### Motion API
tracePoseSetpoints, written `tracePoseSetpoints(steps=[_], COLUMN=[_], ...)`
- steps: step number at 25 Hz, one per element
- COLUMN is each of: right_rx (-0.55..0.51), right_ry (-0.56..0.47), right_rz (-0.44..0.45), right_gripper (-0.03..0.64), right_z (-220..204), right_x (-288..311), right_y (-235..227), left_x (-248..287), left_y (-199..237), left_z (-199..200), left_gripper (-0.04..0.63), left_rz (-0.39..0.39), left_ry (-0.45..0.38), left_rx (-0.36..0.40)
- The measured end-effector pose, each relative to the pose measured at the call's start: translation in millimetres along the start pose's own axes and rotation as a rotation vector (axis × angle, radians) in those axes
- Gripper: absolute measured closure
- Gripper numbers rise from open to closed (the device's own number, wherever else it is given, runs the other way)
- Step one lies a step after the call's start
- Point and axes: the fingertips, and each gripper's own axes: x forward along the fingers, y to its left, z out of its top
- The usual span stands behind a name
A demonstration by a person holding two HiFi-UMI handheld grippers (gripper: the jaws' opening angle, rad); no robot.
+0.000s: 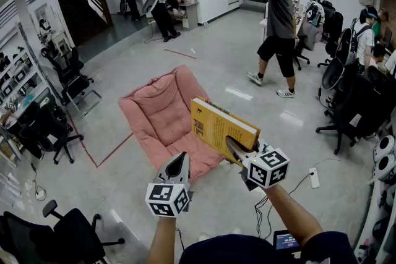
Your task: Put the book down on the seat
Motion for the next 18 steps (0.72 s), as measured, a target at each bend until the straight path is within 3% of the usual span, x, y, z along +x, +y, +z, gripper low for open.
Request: tracePoseSetpoints(steps=[18], right_rx=[0.056], right_ry=[0.027], right_rz=[0.051], right_gripper=[0.460], right_z=[-11], right_x=[-1], right_y=[-5], left_x=[5], left_y=[-14], left_z=[-13], left_gripper=[0.591], left_rz=[0.023], left_ry=[0.032], left_rx=[0.002])
